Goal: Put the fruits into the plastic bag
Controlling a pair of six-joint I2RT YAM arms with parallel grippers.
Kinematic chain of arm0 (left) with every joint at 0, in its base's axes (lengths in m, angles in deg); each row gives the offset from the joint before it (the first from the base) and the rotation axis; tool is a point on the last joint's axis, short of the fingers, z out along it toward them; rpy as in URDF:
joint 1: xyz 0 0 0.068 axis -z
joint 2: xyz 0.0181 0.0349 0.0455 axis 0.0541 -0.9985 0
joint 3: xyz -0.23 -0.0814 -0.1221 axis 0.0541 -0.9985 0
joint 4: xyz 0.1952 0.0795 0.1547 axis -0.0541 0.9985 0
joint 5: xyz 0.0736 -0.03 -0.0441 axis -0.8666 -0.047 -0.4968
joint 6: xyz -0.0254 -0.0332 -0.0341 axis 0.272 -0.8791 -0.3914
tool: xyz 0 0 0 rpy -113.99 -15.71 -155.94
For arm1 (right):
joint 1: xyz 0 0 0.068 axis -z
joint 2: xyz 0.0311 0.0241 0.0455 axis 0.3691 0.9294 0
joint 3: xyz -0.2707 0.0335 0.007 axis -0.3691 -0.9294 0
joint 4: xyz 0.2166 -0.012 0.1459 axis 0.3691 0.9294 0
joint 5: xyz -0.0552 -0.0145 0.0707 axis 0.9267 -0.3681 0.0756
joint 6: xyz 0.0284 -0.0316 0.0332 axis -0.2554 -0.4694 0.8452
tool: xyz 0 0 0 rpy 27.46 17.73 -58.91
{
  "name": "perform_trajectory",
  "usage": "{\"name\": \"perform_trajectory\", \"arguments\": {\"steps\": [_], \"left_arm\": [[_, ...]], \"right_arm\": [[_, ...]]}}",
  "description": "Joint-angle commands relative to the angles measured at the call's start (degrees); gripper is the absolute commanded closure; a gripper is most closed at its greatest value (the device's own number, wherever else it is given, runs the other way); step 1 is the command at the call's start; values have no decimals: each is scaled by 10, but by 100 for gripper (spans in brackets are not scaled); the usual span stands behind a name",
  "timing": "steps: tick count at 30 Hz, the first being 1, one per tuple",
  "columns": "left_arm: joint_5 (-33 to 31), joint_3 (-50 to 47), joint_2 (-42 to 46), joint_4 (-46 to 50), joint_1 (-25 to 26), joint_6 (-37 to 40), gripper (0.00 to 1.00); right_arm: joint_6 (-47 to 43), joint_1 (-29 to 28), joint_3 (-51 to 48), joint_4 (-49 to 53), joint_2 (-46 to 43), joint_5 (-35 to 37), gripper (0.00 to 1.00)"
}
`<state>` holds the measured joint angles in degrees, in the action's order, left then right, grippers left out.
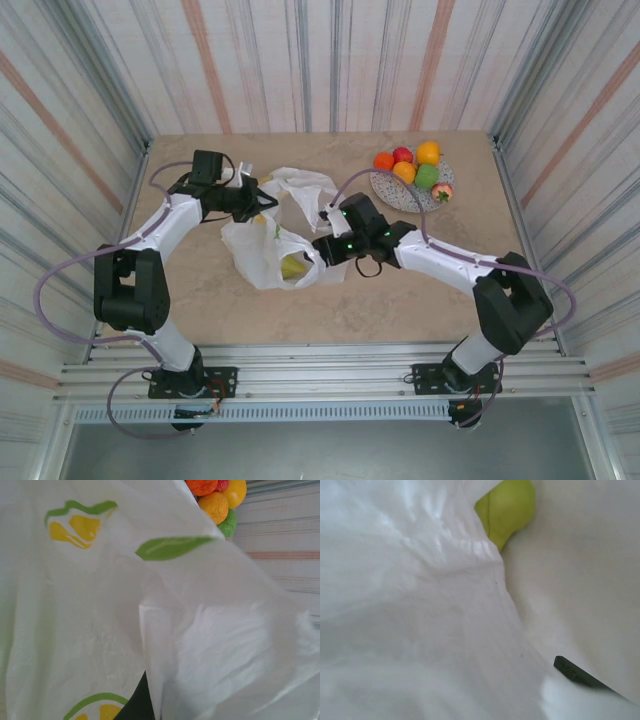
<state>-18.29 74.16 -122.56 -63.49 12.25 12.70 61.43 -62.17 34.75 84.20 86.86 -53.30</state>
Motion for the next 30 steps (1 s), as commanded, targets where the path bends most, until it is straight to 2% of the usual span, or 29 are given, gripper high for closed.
{"name": "perform_trajectory", "arguments": {"steps": [1, 5, 9, 14, 19, 23, 27, 30], "left_arm": [[-9, -2, 14, 11, -7, 16, 100], [-7, -2, 11, 10, -7, 15, 100], [-5, -2, 10, 8, -8, 14, 100], [-5, -2, 13, 7, -9, 12, 100], [-1, -3, 14, 3, -10, 7, 100], [2, -5, 16, 0, -10, 6, 100], [2, -6, 17, 0, -10, 5, 100], [3, -6, 17, 0, -10, 4, 100]], "right_arm": [[-49, 22, -20, 32, -51, -53, 24], [-41, 49, -35, 12, -90, -75, 24], [-47, 73, -33, 15, -96, -133, 24], [-59, 97, -22, 50, -111, -147, 24], [-40, 142, -28, 50, -162, -147, 21], [-29, 194, -29, 63, -196, -82, 19], [-17, 245, -11, 93, -197, 82, 15], [-20, 292, -2, 93, -181, 168, 12]]}}
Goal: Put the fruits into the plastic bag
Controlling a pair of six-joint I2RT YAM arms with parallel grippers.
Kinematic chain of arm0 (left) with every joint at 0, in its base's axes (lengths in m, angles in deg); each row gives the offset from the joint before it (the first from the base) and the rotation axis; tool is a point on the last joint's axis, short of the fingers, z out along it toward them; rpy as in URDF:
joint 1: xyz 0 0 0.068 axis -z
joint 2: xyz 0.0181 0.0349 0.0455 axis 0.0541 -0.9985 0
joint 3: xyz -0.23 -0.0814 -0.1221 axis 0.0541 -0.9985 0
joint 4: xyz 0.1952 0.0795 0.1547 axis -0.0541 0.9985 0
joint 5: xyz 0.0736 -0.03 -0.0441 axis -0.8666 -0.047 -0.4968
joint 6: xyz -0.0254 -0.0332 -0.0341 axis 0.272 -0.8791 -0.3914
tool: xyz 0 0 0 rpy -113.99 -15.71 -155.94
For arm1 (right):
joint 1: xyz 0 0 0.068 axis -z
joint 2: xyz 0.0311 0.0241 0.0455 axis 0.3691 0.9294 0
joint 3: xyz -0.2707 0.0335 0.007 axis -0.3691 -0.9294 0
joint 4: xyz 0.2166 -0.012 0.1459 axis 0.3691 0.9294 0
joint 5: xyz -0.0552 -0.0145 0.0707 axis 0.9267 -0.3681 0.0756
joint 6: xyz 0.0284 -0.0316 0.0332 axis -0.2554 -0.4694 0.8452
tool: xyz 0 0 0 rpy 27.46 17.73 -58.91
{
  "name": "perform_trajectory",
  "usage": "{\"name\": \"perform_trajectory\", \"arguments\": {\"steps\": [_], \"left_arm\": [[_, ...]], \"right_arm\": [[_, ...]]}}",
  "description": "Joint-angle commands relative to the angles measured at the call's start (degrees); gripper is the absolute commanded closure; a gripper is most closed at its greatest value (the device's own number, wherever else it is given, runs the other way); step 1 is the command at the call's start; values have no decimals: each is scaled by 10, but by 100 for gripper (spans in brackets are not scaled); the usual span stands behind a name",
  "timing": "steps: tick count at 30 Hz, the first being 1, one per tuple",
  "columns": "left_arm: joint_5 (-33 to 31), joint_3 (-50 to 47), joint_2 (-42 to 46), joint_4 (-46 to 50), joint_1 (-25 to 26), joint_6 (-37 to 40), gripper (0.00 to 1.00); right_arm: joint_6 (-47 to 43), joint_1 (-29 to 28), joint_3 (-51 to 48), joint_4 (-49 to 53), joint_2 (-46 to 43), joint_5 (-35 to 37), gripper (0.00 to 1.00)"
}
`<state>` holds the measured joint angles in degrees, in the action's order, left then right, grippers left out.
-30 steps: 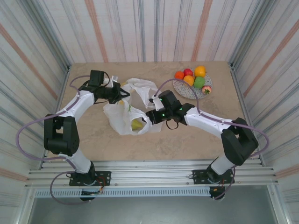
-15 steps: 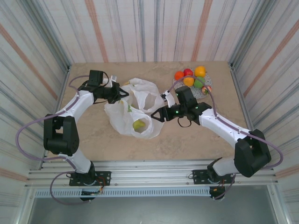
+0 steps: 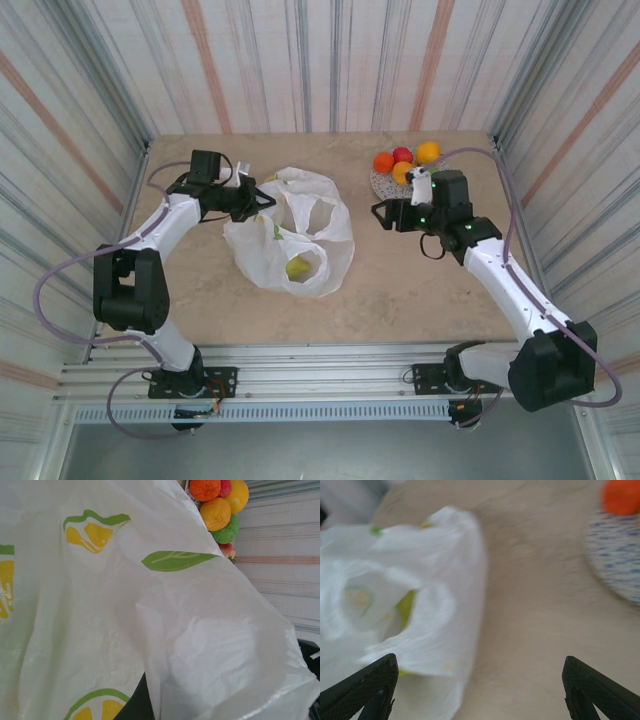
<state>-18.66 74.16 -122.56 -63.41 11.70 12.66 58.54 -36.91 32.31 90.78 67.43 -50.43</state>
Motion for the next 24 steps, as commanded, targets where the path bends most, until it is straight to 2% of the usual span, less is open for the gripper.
{"name": "perform_trajectory", "arguments": {"steps": [1, 4, 7, 13, 24], "left_arm": [[6, -5, 17, -2, -4, 4, 100], [7, -6, 19, -4, -4, 3, 100], [8, -6, 21, -5, -4, 2, 100], [11, -6, 21, -7, -4, 0, 100], [13, -7, 22, -9, -5, -1, 100]], "right_arm": [[8, 58, 26, 27, 24, 165, 11], [1, 106, 35, 12, 62, 219, 10], [-21, 127, 59, 4, 117, 264, 9], [-78, 136, 124, 1, 231, 320, 7], [-141, 136, 235, 27, 392, 357, 7]]}}
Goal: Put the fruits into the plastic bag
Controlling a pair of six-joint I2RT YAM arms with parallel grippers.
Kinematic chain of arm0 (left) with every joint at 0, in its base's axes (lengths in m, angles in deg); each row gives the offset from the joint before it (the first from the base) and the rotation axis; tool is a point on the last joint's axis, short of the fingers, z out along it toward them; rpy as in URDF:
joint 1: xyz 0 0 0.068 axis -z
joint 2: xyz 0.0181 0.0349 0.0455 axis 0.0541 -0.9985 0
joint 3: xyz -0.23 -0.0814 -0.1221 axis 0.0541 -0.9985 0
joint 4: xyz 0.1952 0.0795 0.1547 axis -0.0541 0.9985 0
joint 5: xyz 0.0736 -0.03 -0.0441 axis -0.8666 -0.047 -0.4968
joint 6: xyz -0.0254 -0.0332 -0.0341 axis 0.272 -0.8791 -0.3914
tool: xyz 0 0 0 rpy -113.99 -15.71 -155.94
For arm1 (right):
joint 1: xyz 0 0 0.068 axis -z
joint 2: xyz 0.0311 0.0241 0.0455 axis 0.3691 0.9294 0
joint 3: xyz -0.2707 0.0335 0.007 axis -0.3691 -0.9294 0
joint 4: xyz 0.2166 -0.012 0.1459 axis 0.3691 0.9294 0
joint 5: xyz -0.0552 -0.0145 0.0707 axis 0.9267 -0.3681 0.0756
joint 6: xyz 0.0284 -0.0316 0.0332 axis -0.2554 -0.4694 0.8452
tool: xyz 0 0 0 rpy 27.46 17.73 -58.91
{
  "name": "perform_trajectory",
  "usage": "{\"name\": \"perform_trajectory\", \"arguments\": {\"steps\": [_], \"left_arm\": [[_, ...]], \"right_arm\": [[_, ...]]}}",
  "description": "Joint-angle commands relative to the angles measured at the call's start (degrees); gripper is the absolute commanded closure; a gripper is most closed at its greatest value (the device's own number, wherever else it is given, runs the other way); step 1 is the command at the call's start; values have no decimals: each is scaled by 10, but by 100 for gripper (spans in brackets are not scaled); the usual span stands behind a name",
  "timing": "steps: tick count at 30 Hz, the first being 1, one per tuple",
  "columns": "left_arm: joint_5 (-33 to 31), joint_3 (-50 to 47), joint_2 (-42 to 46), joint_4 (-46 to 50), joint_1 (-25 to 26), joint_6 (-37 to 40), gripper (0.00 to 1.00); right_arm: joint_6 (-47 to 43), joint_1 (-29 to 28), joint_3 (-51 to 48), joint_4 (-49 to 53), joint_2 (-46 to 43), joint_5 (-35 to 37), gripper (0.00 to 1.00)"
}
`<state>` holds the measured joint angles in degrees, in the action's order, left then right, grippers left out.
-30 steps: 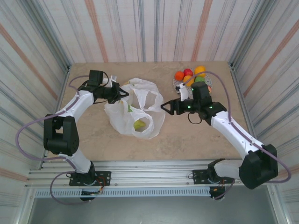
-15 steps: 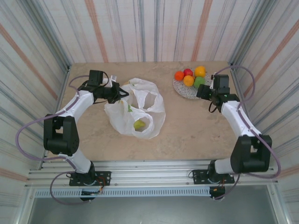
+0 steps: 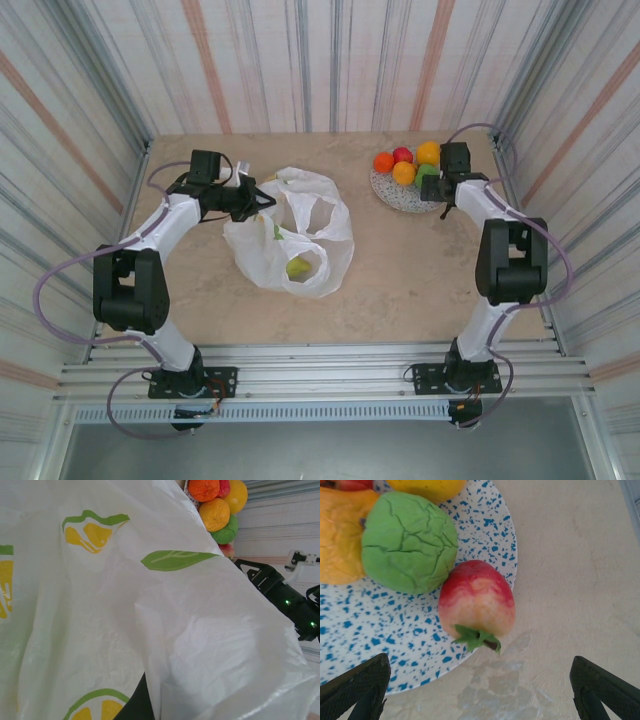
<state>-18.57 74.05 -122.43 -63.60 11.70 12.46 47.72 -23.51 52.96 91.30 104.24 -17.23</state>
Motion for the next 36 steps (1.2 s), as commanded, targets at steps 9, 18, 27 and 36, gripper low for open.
{"name": "perform_trajectory", "arguments": {"steps": [9, 18, 27, 36], "left_arm": [[13, -7, 20, -8, -5, -1, 100], [13, -6, 19, -8, -5, 0, 100], [15, -6, 19, -8, -6, 0, 100], [15, -6, 19, -8, -6, -1, 100]], "right_arm": [[-66, 1, 88, 37, 106, 40, 12], [-85, 2, 129, 42, 152, 40, 20], [-93, 2, 145, 49, 173, 45, 30], [-92, 4, 139, 49, 157, 42, 39]]}}
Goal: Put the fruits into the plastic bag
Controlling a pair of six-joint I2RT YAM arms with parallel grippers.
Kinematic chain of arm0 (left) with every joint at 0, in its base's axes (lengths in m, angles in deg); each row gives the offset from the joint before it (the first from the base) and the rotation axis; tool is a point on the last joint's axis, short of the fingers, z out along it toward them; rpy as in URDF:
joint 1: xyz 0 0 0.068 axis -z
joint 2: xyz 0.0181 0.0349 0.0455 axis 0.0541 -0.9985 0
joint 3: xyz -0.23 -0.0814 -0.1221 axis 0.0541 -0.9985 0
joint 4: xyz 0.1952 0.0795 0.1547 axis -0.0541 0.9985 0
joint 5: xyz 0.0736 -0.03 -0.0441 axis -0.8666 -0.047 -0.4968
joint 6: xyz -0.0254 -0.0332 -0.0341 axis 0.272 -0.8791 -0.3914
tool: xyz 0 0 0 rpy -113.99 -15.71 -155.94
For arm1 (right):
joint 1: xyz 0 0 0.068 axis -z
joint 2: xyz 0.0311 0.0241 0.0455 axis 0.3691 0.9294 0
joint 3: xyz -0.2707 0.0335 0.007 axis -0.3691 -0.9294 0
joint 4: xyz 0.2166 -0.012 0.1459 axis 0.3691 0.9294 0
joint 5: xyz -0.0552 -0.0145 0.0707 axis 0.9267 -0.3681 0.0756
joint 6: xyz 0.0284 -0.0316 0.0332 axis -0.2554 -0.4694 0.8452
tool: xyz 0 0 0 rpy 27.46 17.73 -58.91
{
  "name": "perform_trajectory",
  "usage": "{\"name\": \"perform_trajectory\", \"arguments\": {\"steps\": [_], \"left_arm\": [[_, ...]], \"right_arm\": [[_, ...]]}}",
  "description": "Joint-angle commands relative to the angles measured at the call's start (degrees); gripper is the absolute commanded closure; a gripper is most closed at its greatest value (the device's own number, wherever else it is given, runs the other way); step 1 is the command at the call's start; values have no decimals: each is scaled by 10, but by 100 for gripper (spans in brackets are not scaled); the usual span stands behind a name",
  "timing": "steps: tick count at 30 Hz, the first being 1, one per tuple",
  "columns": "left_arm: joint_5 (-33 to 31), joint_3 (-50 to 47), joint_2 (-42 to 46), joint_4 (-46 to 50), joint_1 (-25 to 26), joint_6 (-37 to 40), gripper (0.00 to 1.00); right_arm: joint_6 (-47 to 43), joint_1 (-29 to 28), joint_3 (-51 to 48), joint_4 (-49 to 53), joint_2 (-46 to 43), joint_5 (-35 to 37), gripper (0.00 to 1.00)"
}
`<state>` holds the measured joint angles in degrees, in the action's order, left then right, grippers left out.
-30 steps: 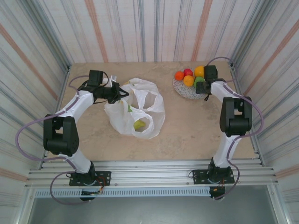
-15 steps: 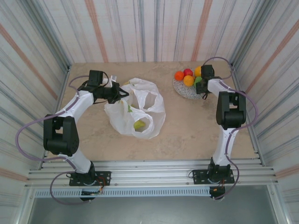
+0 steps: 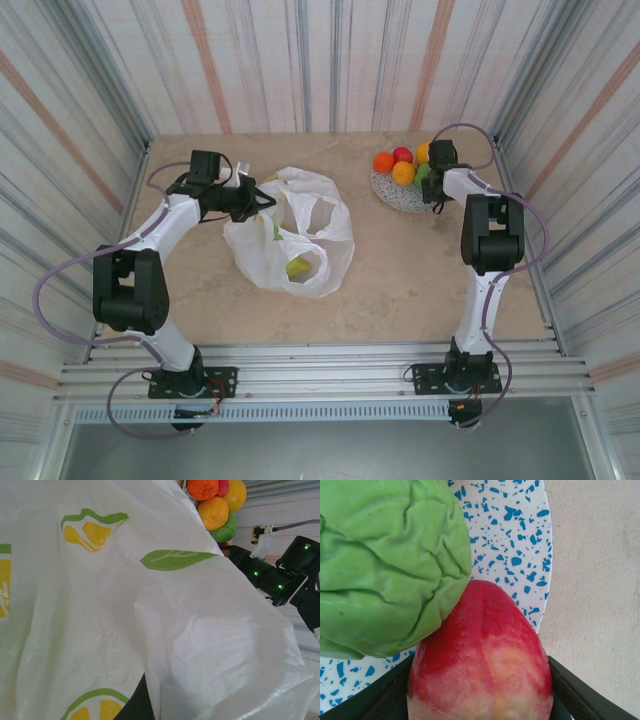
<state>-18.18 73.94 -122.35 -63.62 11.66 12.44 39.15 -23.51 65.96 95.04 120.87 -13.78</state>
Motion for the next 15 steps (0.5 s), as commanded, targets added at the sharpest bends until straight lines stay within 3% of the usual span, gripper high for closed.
{"name": "perform_trajectory", "arguments": {"steps": [1, 15], "left_arm": [[12, -5, 18, -8, -6, -1, 100], [15, -6, 23, -10, -6, -4, 100]], "right_arm": [[-6, 4, 7, 11, -12, 6, 40], [53, 3, -89, 12, -130, -15, 42]]}}
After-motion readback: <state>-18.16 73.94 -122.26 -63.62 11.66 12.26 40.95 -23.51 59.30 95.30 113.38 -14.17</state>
